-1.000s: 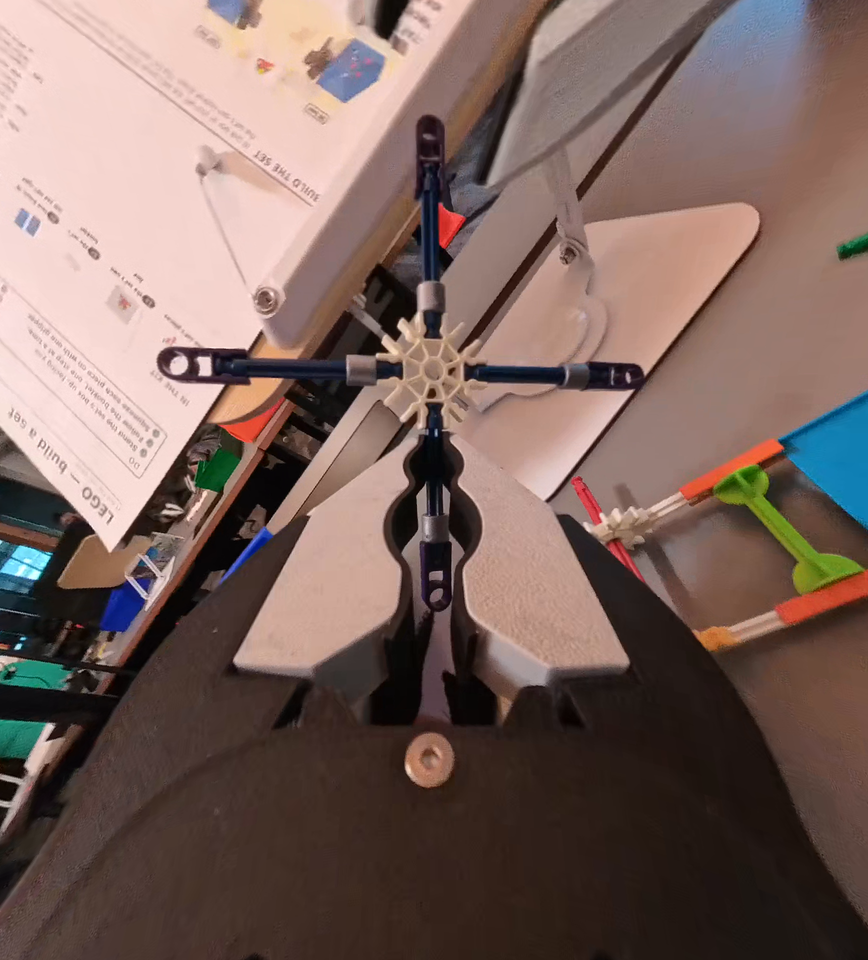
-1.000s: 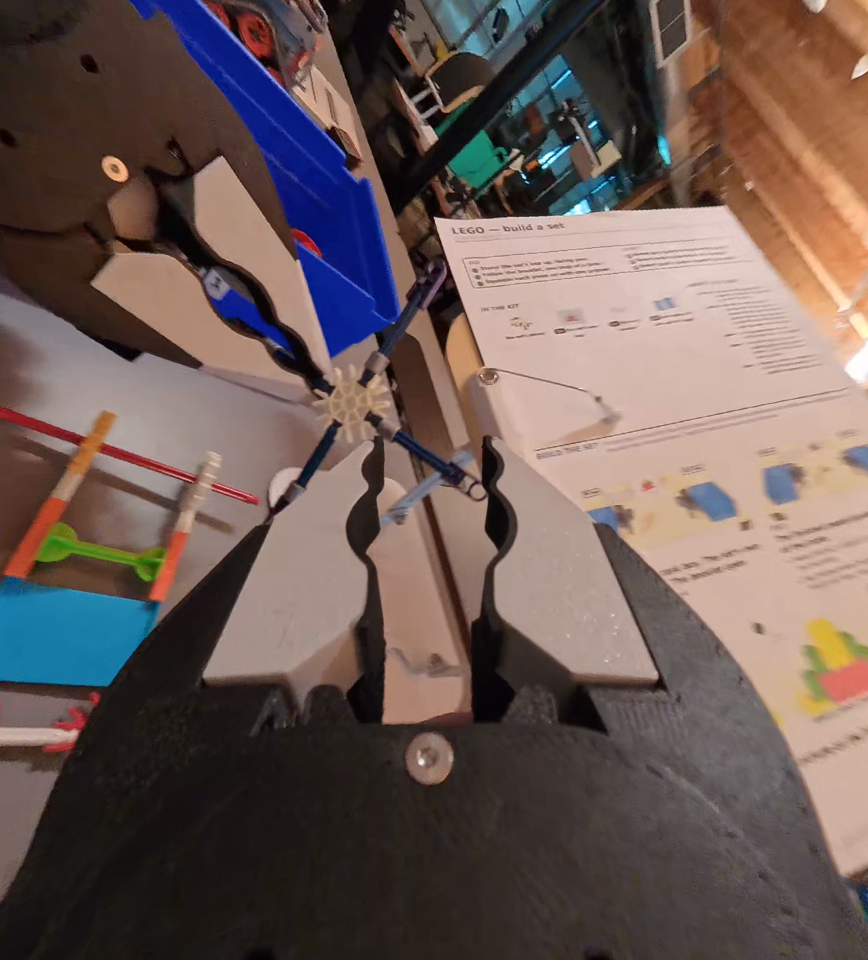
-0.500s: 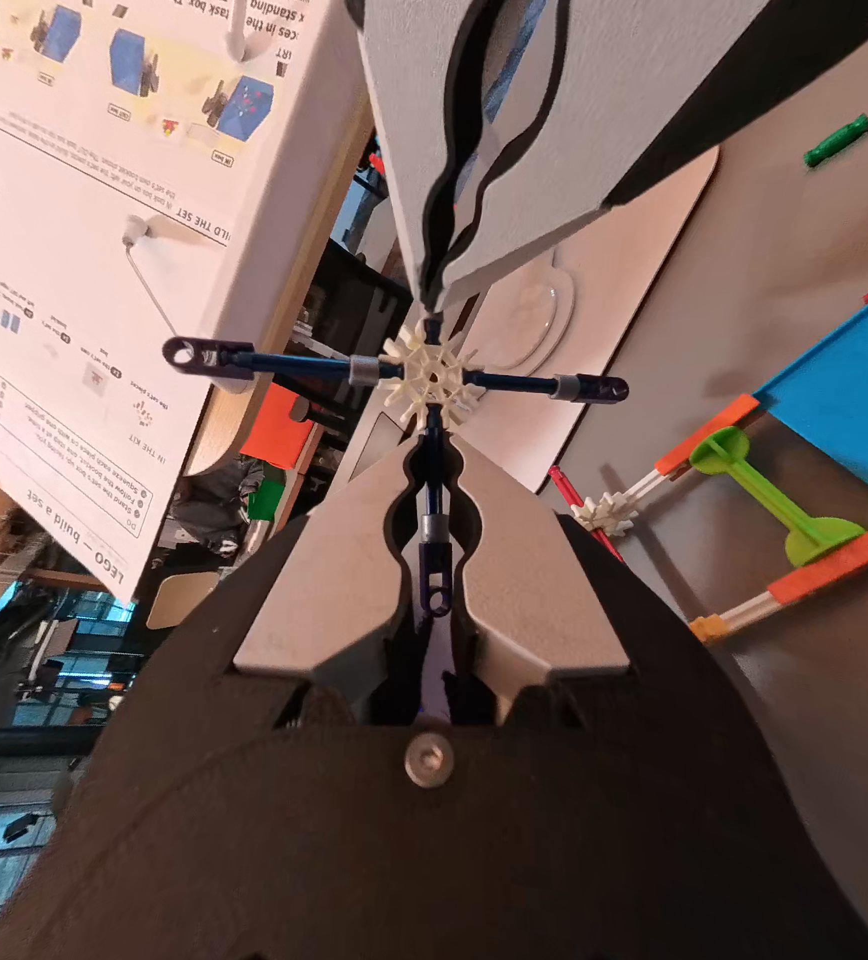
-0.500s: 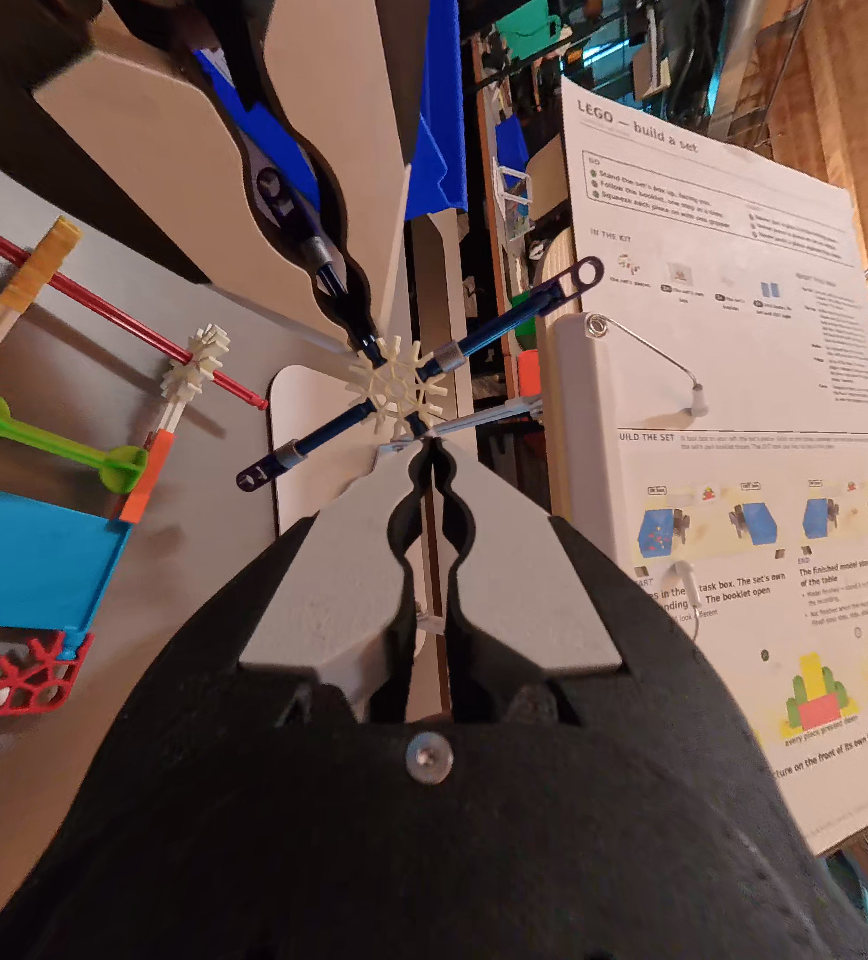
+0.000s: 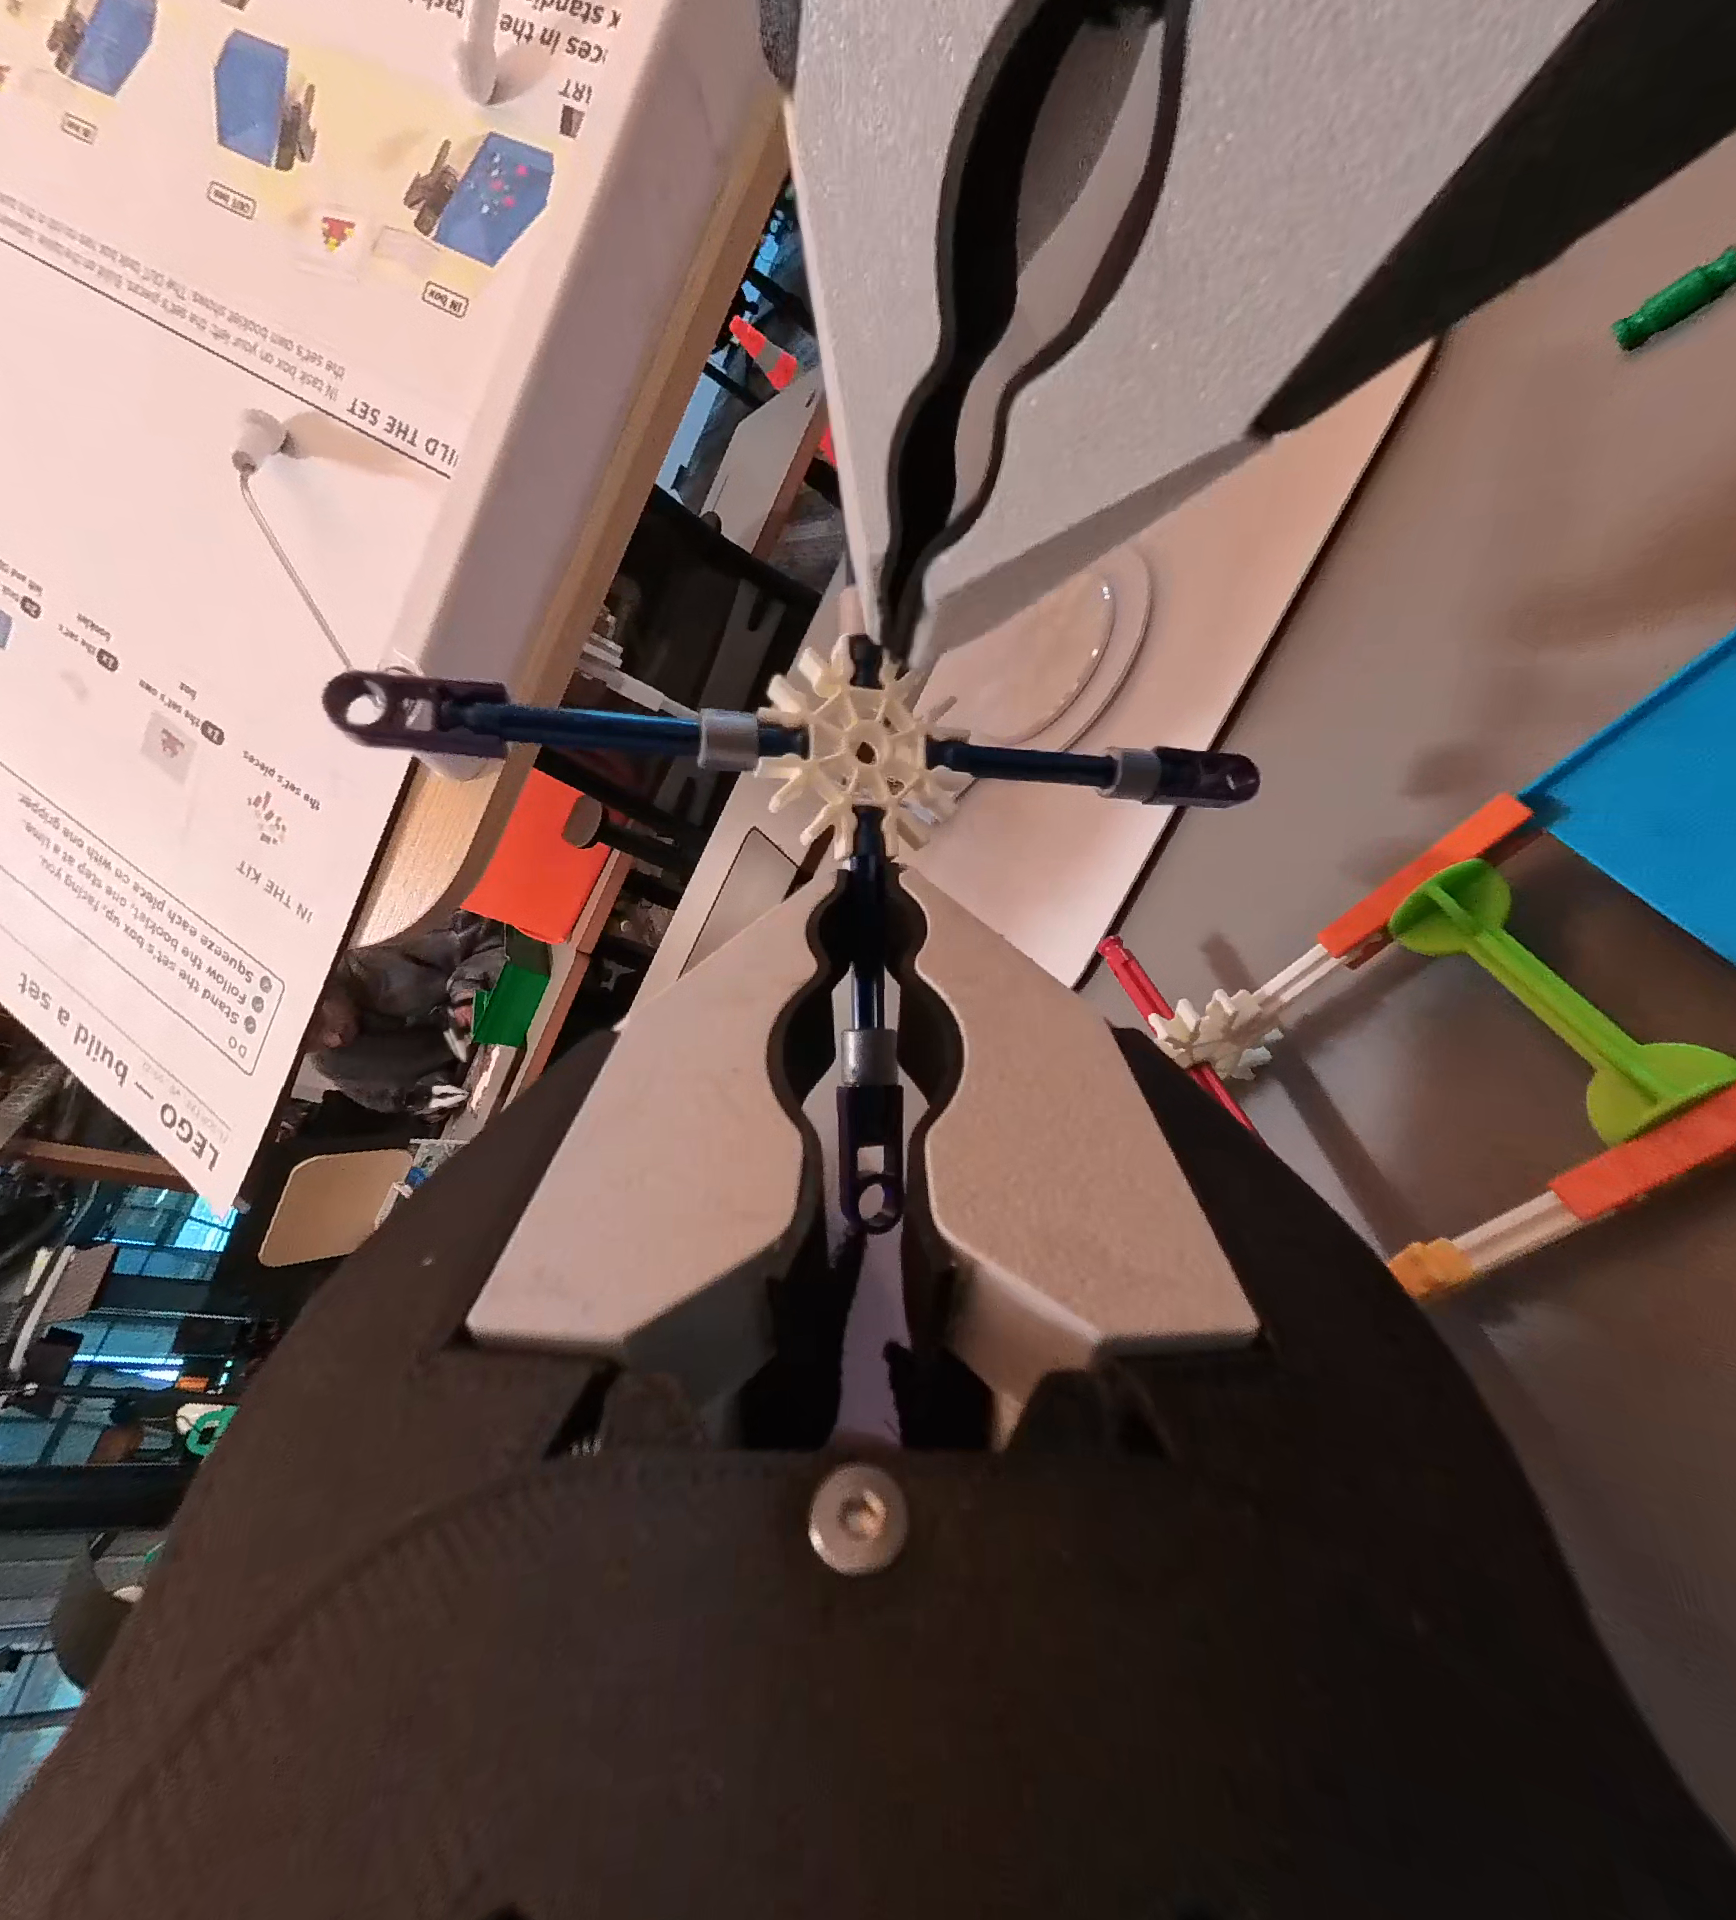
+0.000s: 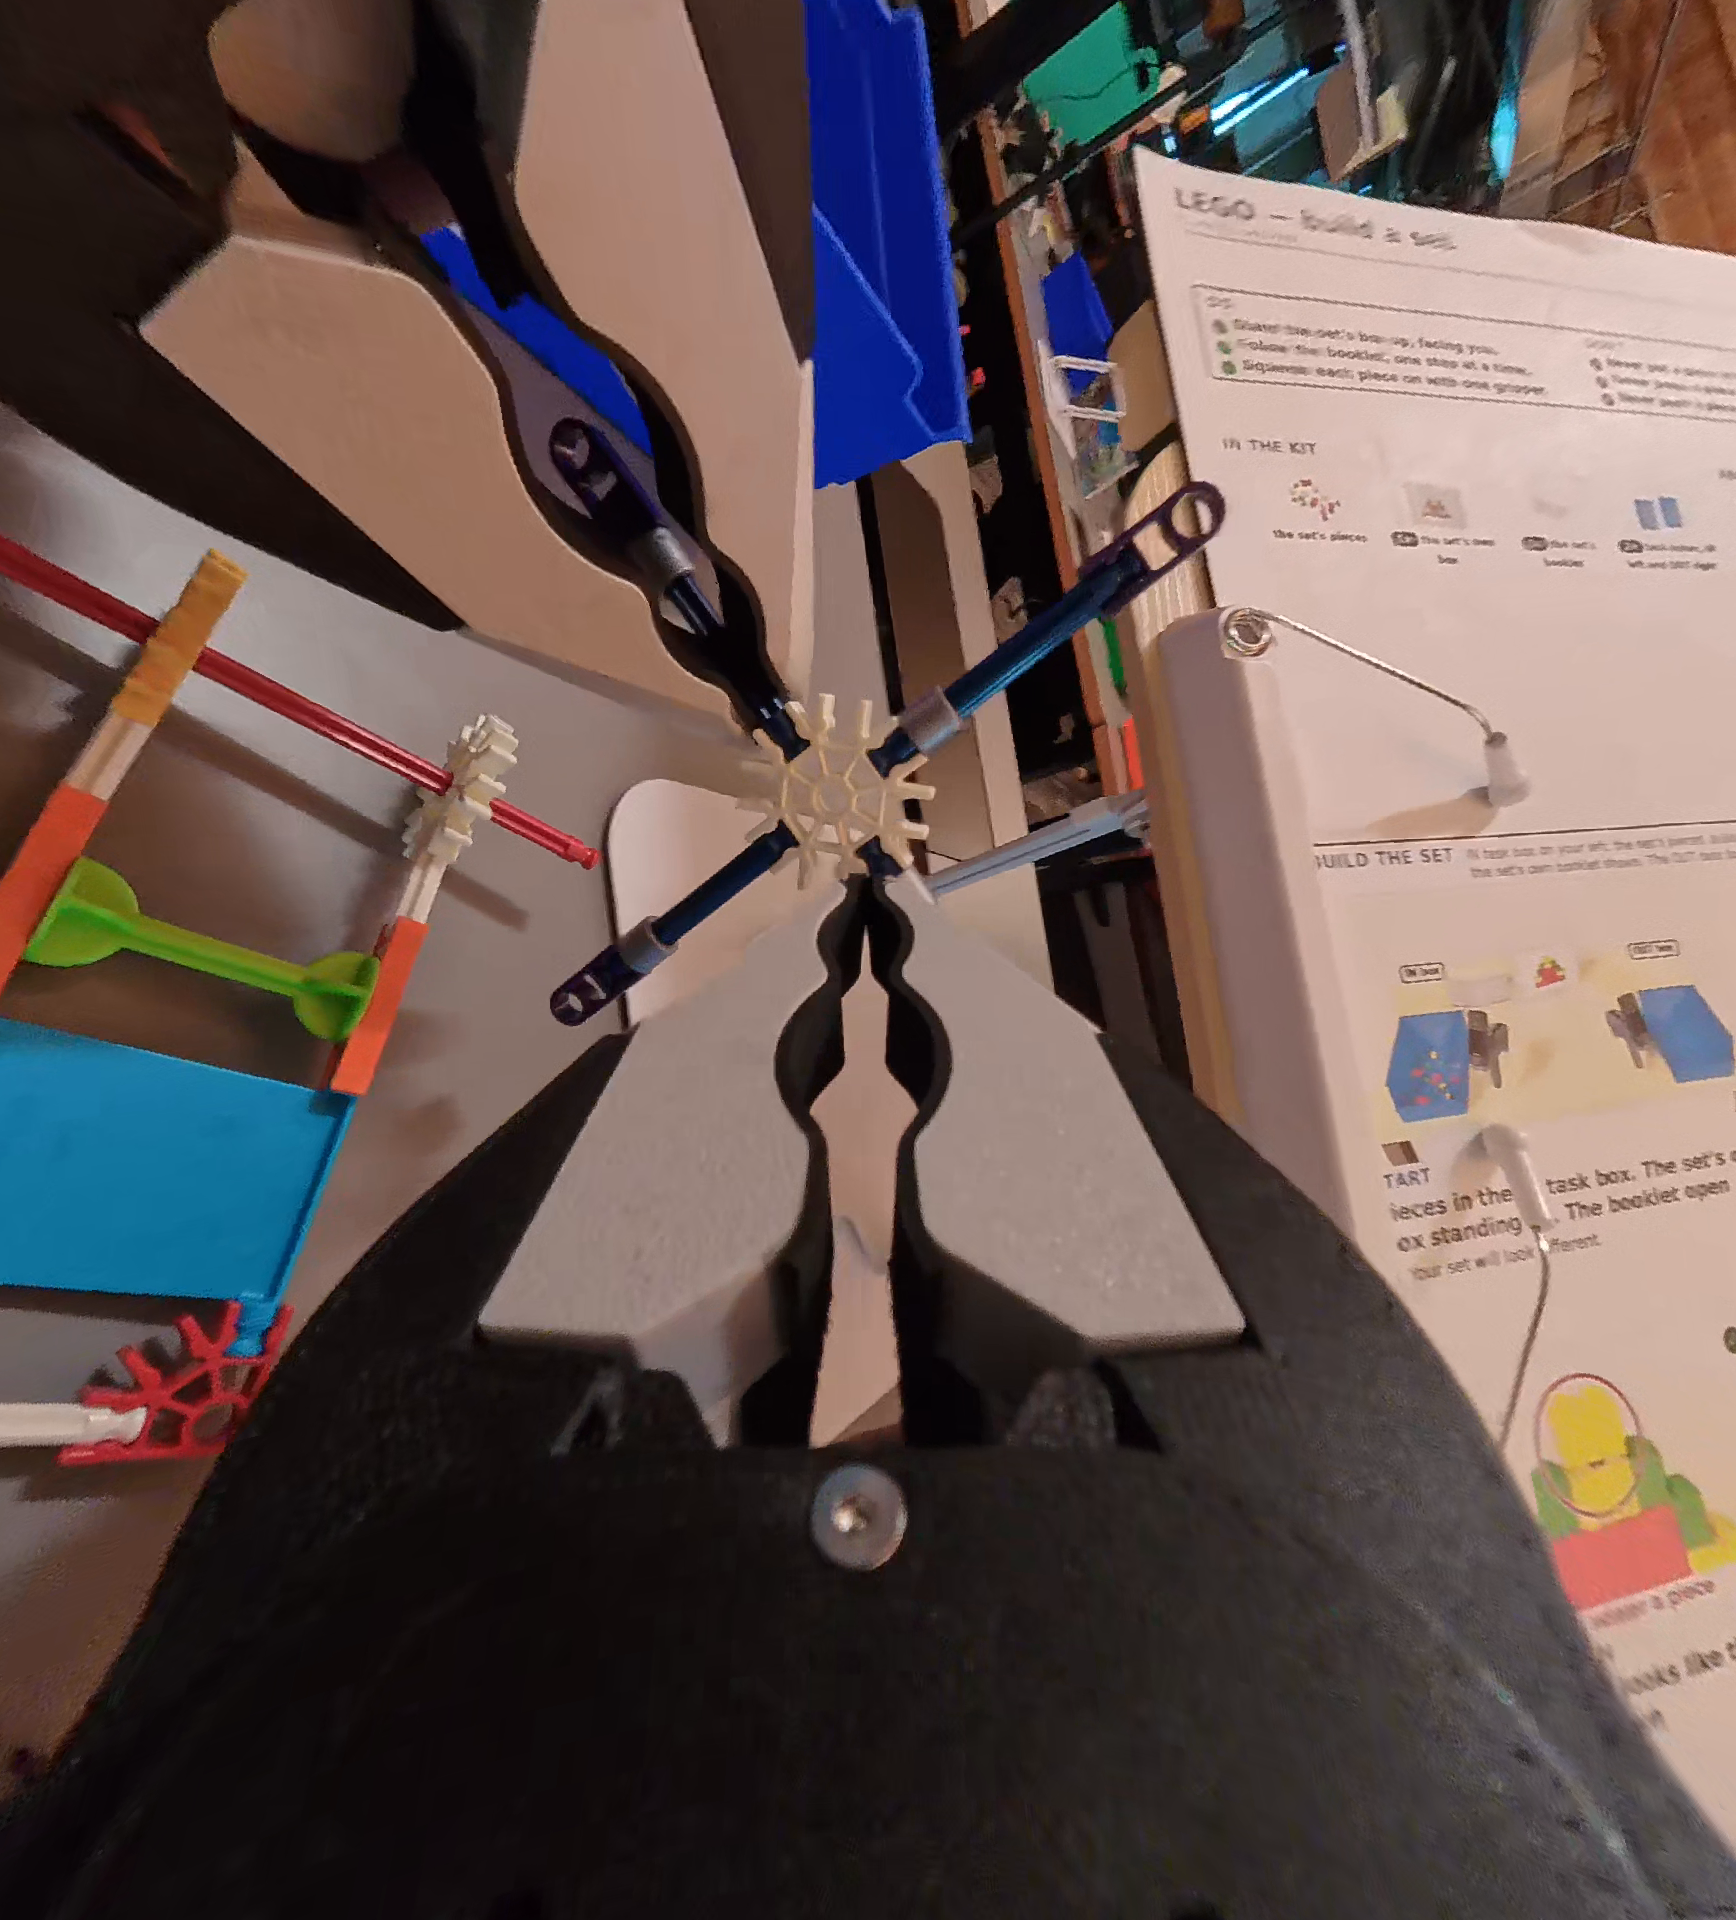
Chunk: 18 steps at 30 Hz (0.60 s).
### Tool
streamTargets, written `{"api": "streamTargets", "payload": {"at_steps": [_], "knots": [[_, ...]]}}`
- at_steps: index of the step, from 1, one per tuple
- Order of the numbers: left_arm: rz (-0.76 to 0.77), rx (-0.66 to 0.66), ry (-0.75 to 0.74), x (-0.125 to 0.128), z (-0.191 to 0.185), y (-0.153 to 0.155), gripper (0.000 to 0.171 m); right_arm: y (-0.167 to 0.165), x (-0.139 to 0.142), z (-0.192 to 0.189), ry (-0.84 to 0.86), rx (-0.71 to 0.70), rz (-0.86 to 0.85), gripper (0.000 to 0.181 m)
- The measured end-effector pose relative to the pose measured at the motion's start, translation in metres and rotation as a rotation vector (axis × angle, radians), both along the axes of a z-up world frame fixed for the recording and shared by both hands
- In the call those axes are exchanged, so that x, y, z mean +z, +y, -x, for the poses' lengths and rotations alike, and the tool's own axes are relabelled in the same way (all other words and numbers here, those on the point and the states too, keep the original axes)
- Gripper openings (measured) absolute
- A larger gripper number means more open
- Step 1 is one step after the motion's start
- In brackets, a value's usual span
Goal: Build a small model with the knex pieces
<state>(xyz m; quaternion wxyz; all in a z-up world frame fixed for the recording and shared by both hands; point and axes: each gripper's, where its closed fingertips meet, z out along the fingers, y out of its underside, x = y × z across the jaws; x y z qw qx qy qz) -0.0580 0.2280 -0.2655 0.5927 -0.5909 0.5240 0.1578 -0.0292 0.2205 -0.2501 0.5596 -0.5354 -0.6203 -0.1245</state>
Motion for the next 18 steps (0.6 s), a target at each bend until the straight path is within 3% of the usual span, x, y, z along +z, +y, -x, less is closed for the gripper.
{"api": "streamTargets", "payload": {"at_steps": [6, 11, 15, 18], "knots": [[0.022, -0.007, -0.008, -0.002, 0.001, 0.0, 0.002, -0.01, -0.009, 0.01, 0.003, 0.048, 0.084, 0.023], [0.064, -0.055, -0.024, -0.005, -0.002, -0.004, 0.002, -0.011, -0.014, 0.01, -0.002, 0.053, 0.122, 0.021], [0.075, -0.086, -0.004, -0.009, -0.005, -0.007, 0.002, -0.012, -0.016, 0.008, -0.02, 0.059, 0.137, 0.006], [0.053, -0.086, 0.009, -0.007, -0.005, -0.008, 0.002, -0.013, -0.014, 0.007, -0.023, 0.07, 0.138, 0.01]]}}
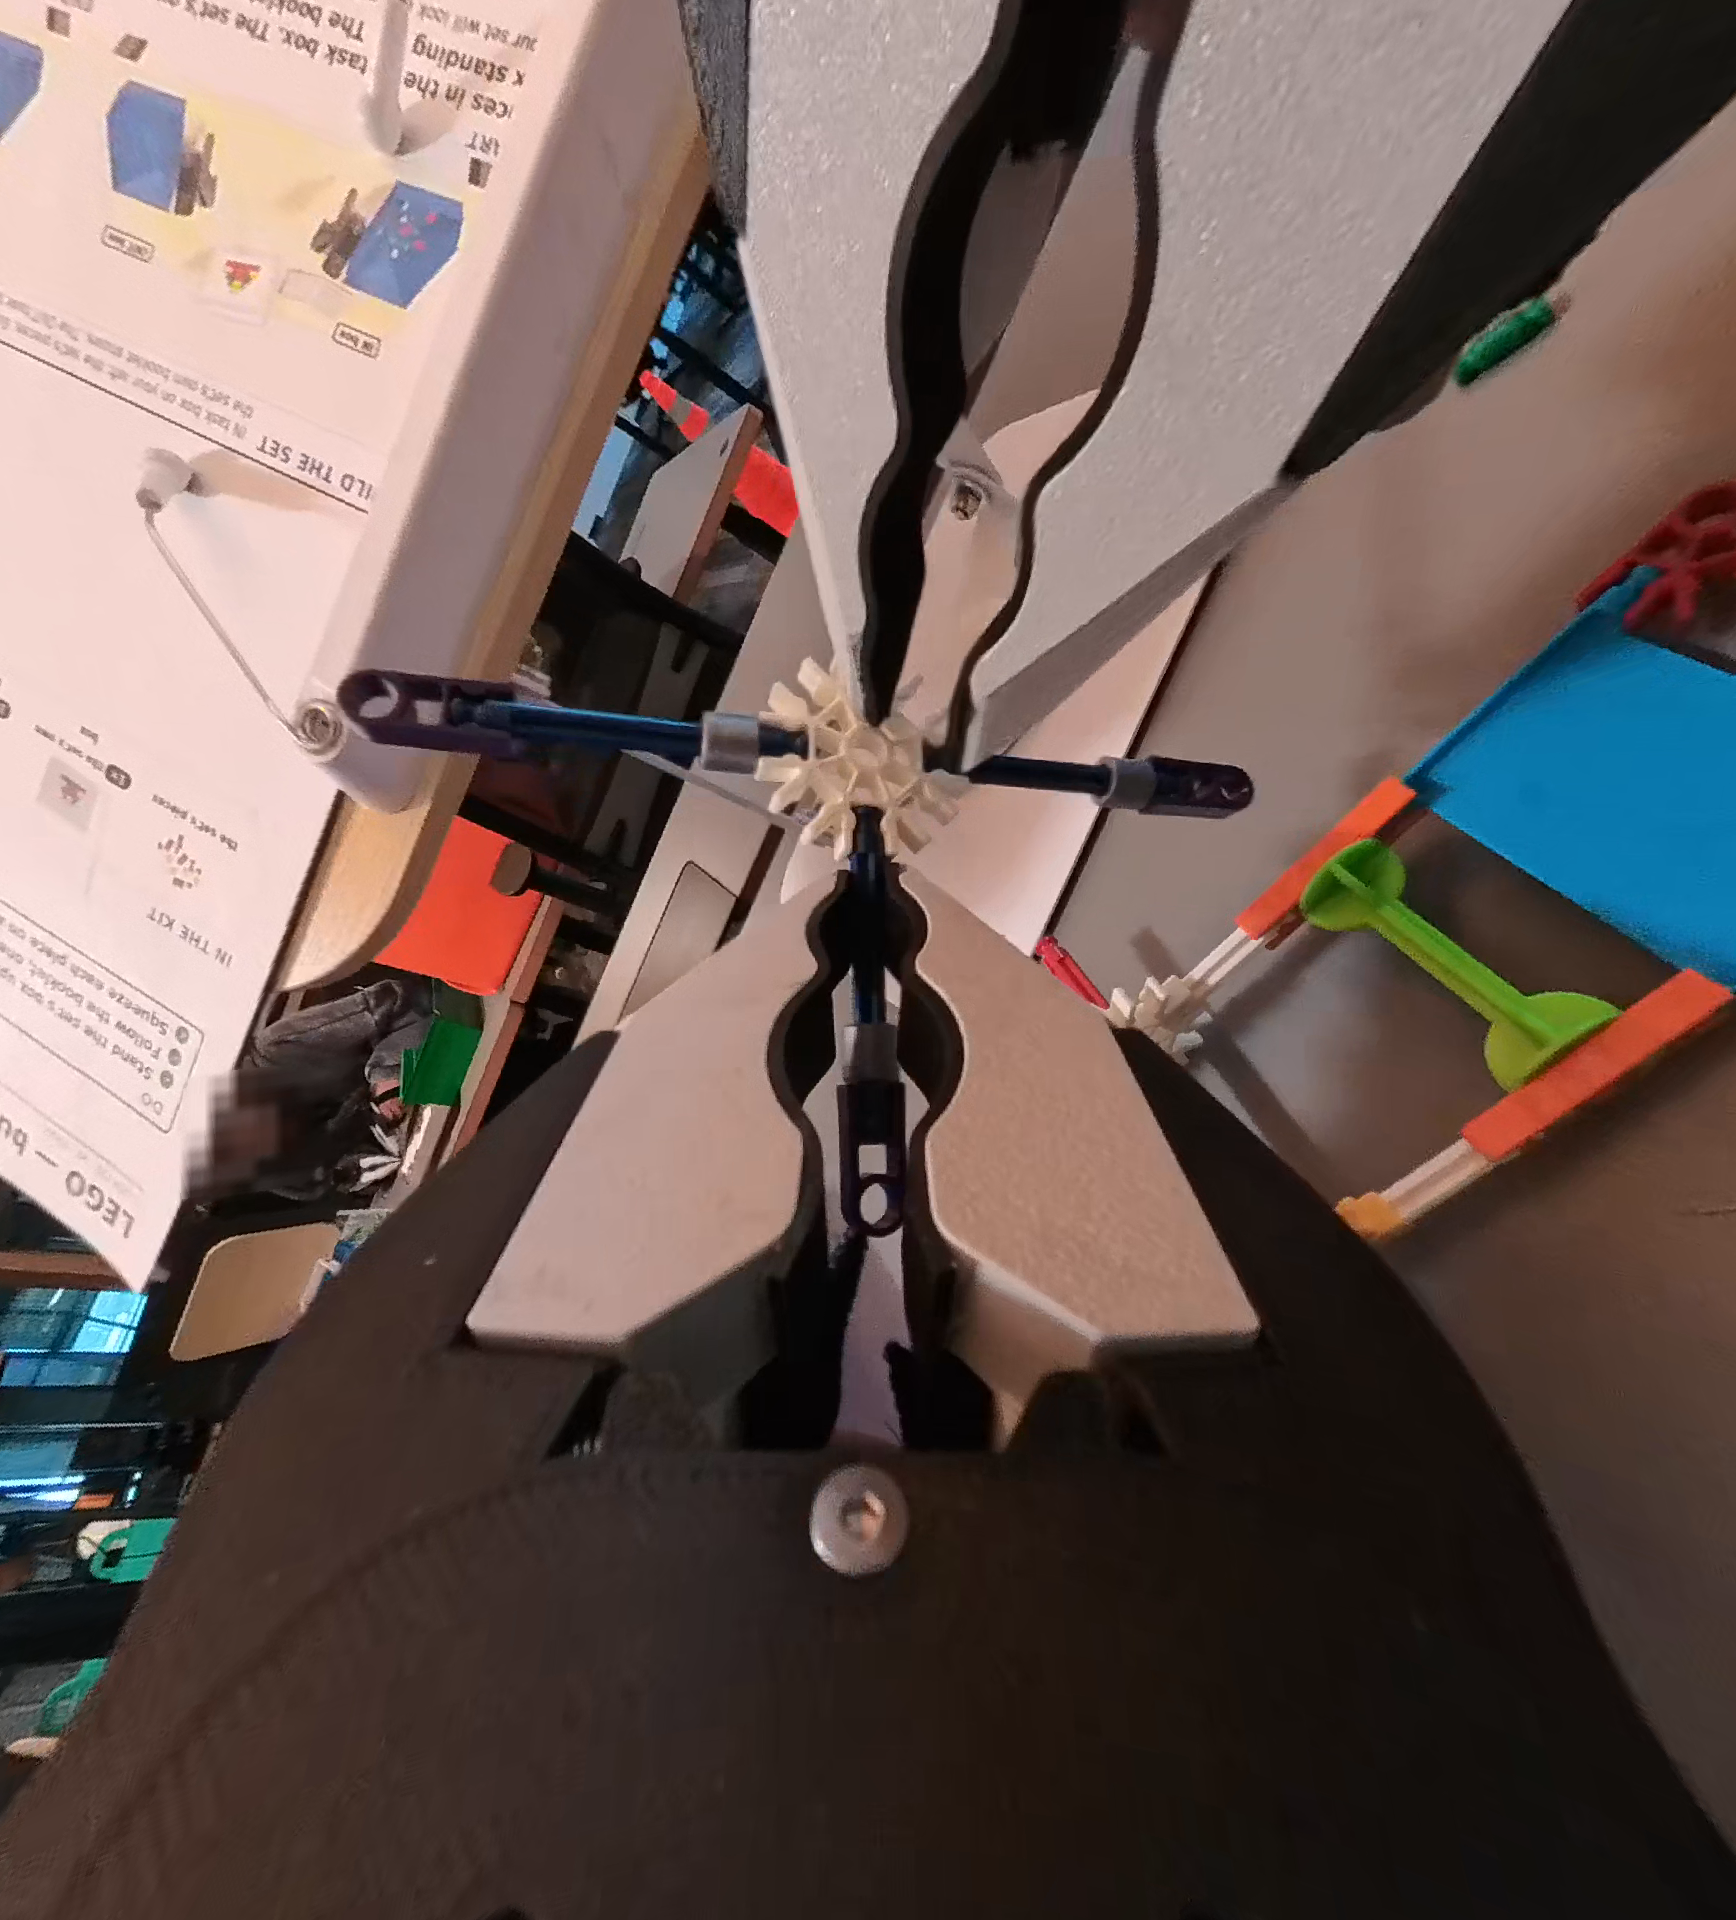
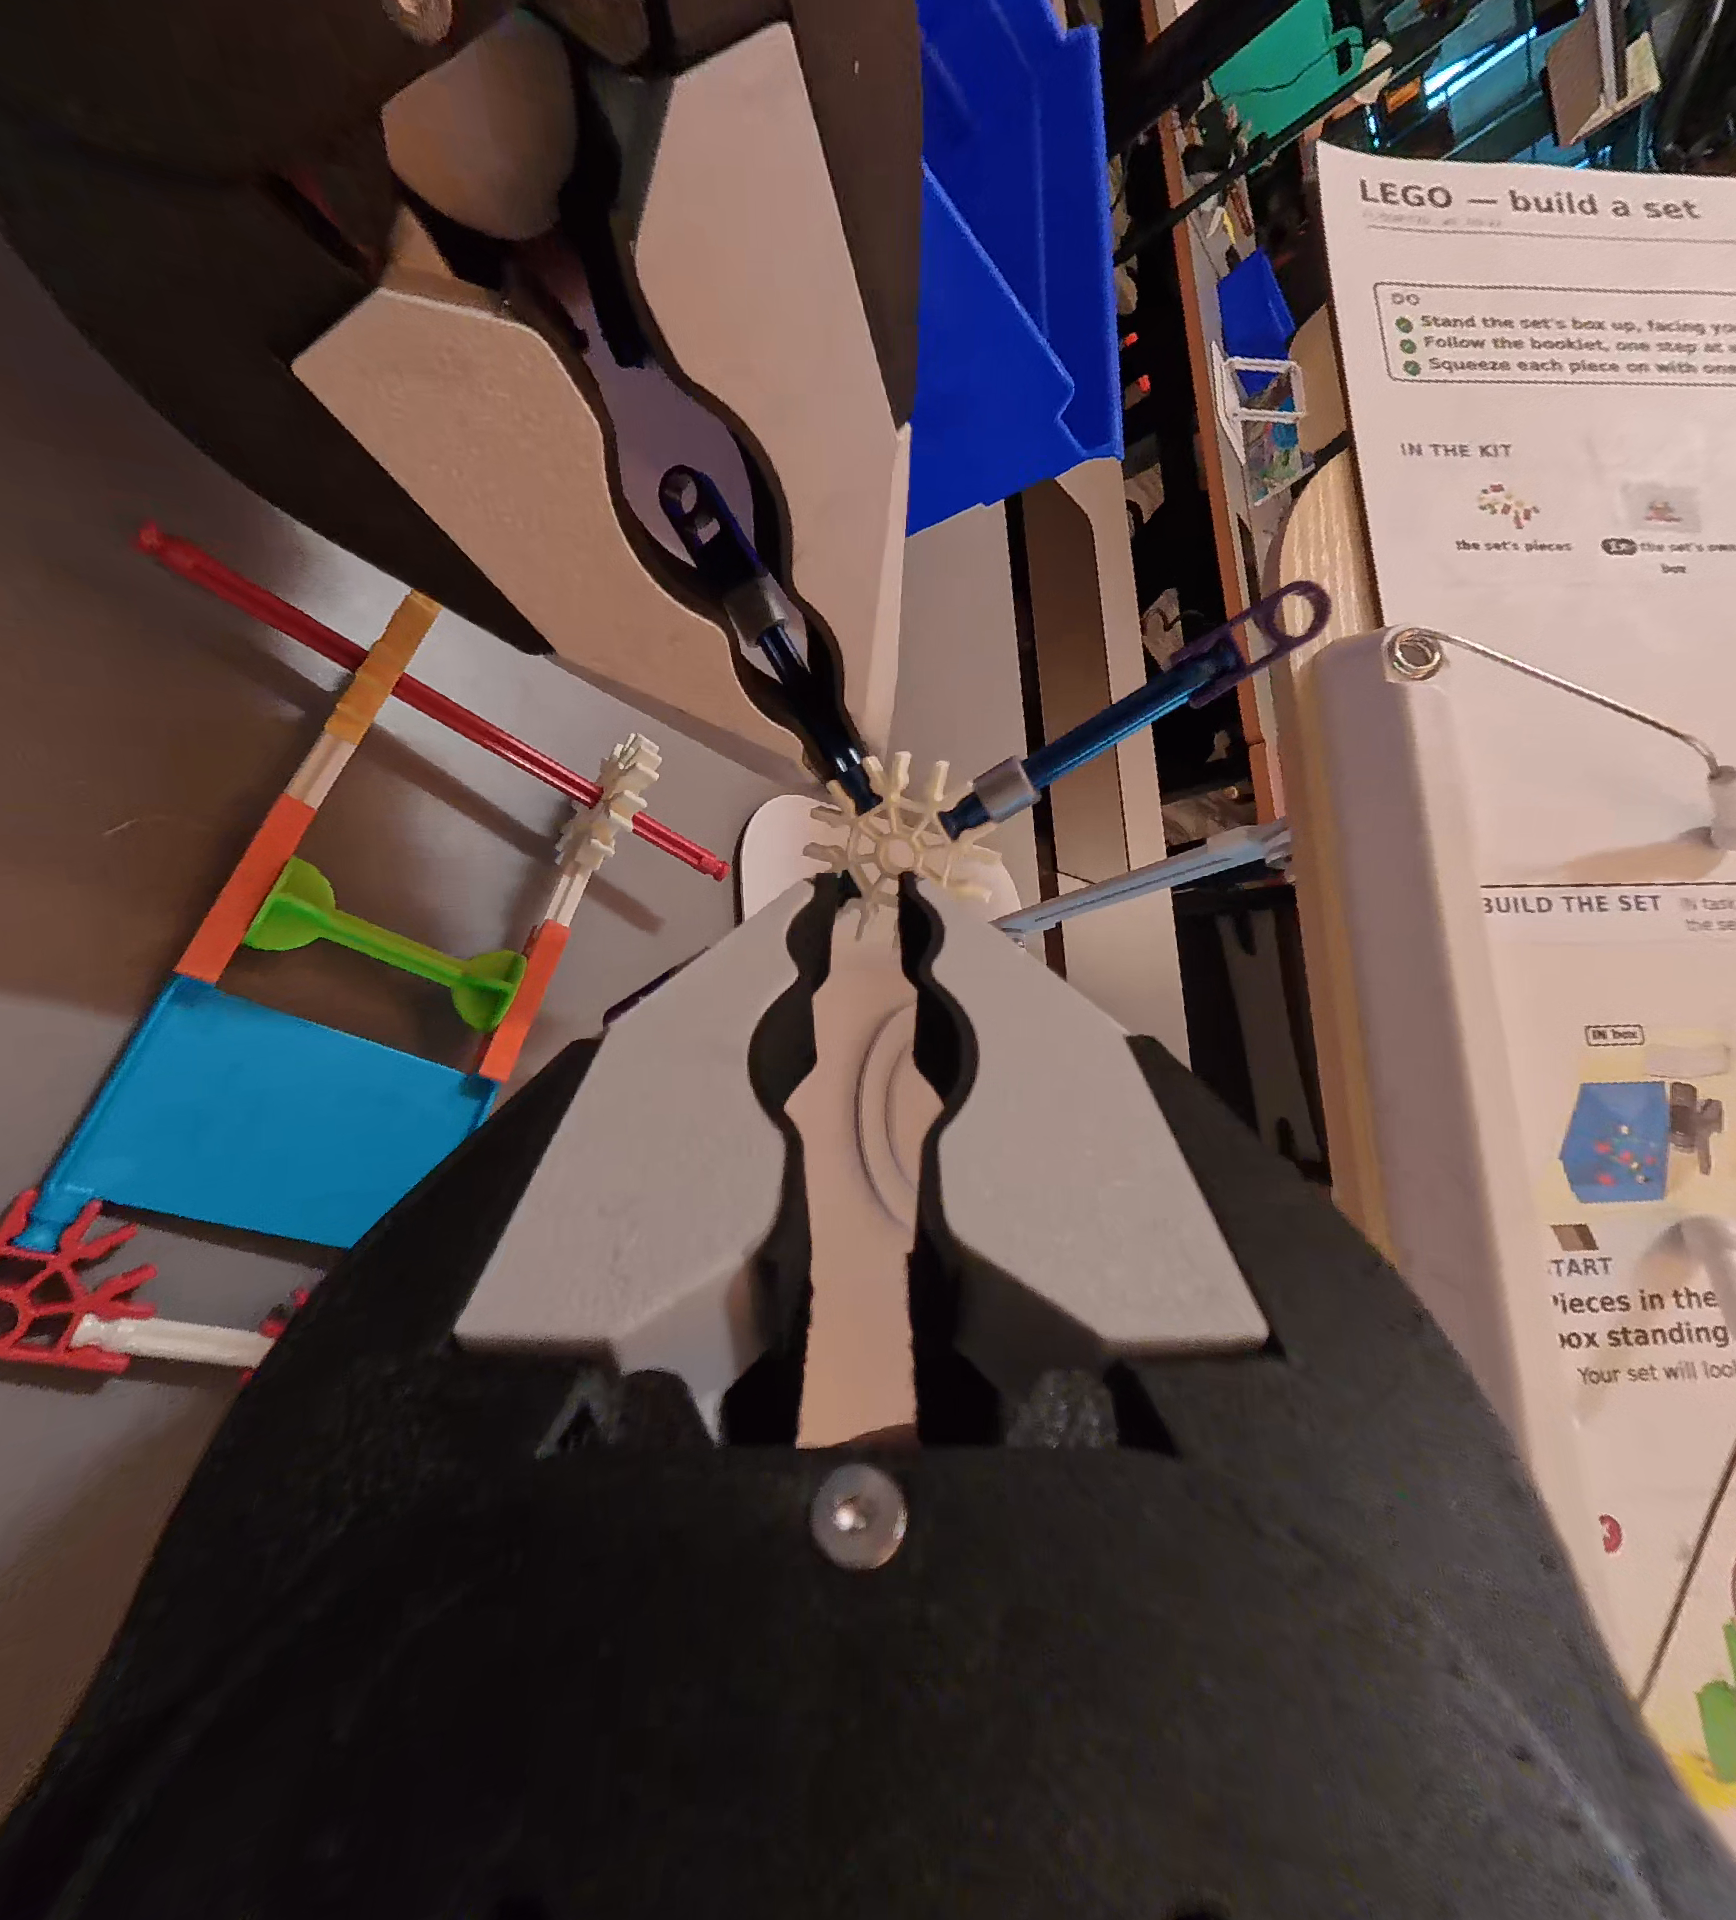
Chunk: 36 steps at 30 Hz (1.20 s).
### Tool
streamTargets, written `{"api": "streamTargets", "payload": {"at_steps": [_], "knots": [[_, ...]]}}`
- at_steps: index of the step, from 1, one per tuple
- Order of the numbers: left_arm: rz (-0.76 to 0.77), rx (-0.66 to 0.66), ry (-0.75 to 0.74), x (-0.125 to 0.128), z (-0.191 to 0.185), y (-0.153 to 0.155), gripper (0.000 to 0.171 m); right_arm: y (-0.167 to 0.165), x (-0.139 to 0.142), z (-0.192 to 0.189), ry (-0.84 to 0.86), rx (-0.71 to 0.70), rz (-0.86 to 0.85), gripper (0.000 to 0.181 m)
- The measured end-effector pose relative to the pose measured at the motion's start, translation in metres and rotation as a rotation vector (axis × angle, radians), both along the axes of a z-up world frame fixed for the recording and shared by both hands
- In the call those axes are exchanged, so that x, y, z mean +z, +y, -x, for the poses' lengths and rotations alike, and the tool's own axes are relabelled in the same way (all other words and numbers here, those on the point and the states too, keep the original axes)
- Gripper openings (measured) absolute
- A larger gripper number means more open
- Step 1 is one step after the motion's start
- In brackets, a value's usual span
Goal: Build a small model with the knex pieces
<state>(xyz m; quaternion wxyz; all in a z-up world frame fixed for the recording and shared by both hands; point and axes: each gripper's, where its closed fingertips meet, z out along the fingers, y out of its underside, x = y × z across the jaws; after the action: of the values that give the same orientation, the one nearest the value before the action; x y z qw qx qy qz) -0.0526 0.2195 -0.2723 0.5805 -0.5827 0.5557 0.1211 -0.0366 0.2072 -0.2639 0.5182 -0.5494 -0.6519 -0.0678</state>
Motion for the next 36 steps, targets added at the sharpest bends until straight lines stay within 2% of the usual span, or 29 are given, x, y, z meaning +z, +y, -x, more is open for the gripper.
{"api": "streamTargets", "payload": {"at_steps": [4, 8, 11, 16, 18, 20, 24, 29, 31, 36], "knots": [[-0.017, 0.008, -0.007, 0.006, 0.002, 0.0, 0.002, -0.003, 0.01, -0.004, 0.001, 0.013, -0.008, 0.019], [-0.042, -0.015, -0.019, 0.013, -0.002, -0.006, 0.002, 0.005, 0.02, -0.015, 0.012, -0.039, -0.034, 0.029], [-0.073, -0.037, -0.003, 0.017, -0.006, -0.013, 0.002, 0.008, 0.015, -0.021, -0.064, -0.055, -0.076, 0.019], [-0.093, -0.051, -0.008, 0.019, -0.008, -0.014, 0.002, 0.01, 0.019, -0.024, -0.079, -0.062, -0.099, 0.012], [-0.106, -0.054, -0.012, 0.022, -0.009, -0.015, 0.002, 0.008, 0.021, -0.026, -0.071, -0.057, -0.089, 0.018], [-0.118, -0.062, -0.009, 0.024, -0.011, -0.017, 0.002, 0.007, 0.024, -0.028, -0.079, -0.054, -0.088, 0.01], [-0.145, -0.054, 0.008, 0.024, -0.011, -0.016, 0.003, 0.007, 0.02, -0.03, -0.129, -0.056, -0.102, 0.007], [-0.126, -0.031, -0.056, 0.037, 0.0, -0.015, 0.011, 0.01, 0.025, -0.026, -0.067, -0.072, -0.095, 0.006], [-0.138, 0.003, -0.097, 0.053, 0.007, -0.016, 0.015, 0.012, 0.031, -0.027, -0.022, -0.085, -0.092, 0.006], [-0.033, 0.059, -0.218, 0.069, 0.026, -0.018, 0.031, 0.01, 0.052, -0.024, 0.121, -0.083, -0.063, 0.006]]}}
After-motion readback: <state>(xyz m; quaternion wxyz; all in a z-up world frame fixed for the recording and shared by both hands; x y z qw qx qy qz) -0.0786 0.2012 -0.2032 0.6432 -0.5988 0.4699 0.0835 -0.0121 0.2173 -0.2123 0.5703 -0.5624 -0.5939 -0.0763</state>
